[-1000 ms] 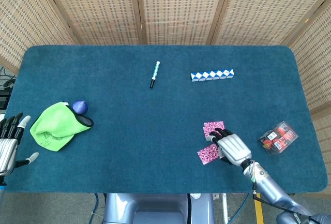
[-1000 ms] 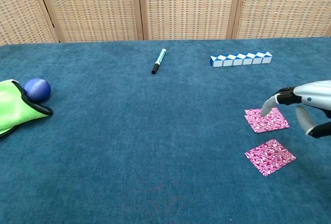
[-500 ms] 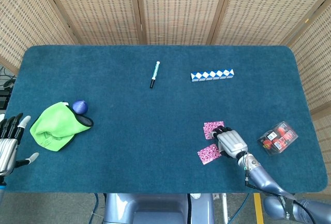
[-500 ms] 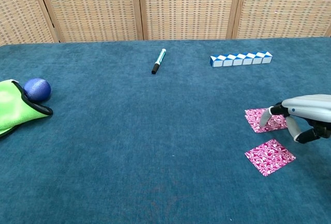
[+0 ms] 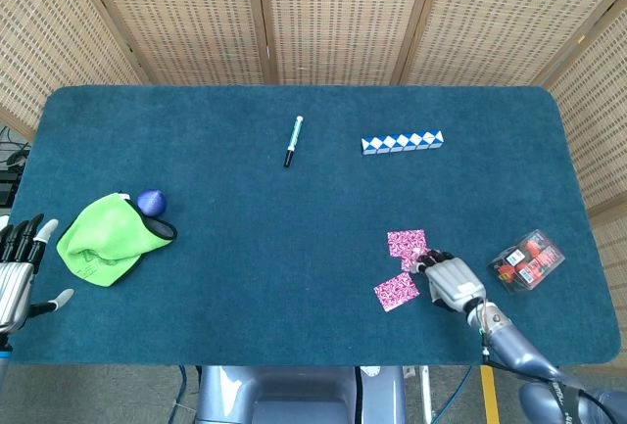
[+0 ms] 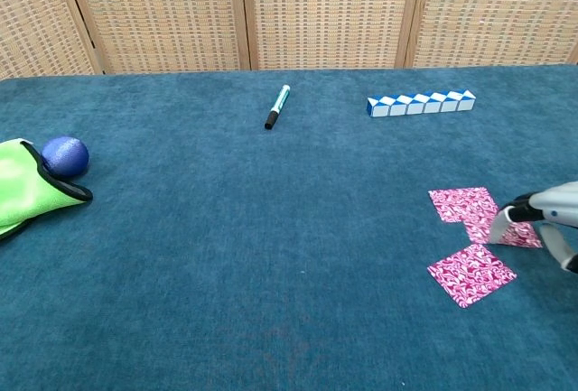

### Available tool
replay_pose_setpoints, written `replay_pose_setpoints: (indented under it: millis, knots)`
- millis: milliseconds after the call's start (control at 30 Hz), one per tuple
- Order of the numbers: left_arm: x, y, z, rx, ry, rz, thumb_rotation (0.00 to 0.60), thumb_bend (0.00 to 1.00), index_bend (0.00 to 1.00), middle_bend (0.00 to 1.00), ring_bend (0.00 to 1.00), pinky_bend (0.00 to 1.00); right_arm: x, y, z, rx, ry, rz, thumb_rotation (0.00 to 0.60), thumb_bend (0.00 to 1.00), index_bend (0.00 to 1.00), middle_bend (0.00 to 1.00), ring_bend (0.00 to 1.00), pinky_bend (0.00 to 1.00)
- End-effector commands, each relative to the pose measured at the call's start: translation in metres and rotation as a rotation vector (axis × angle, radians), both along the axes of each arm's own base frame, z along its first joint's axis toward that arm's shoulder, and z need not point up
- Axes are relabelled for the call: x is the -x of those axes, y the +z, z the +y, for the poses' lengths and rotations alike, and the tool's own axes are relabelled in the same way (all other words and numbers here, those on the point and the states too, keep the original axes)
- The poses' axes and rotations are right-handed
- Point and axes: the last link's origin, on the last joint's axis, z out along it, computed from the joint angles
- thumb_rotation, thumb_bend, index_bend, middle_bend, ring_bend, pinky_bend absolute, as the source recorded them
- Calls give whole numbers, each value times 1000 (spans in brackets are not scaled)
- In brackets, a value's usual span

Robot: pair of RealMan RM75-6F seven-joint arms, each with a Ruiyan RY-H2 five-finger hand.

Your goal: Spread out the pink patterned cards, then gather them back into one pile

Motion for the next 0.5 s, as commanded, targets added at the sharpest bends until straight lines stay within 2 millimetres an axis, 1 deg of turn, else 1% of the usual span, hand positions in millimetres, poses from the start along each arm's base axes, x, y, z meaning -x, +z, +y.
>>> replay_pose_setpoints:
  millis: [33,267,367,433,467,500]
  knots:
    - [0,0,0,0,1,1,600,0,0,0,0,0,6,7,8,-8,4,23,600,1000,232,191,106,167]
    - [0,0,0,-1,2,2,600,0,0,0,0,0,4,20,12,15,25,19,600,1000,232,191,106,167]
    - [0,0,0,-2,2,2,600,0,0,0,0,0,-11,29,9,72,63,-55,600,1000,232,188,106,167]
    - [0,0,0,-2,1,3,600,0,0,0,0,0,-18,35,4,123,105,-91,600,1000,232,158,89,167]
    - [0,0,0,-2,1,3,600,0,0,0,0,0,-20,38,1,159,136,-98,600,976,232,122,61,167]
    - [0,0,0,-2,1,3,600,0,0,0,0,0,-22,40,-2,194,162,-105,600,927,233,95,40,167]
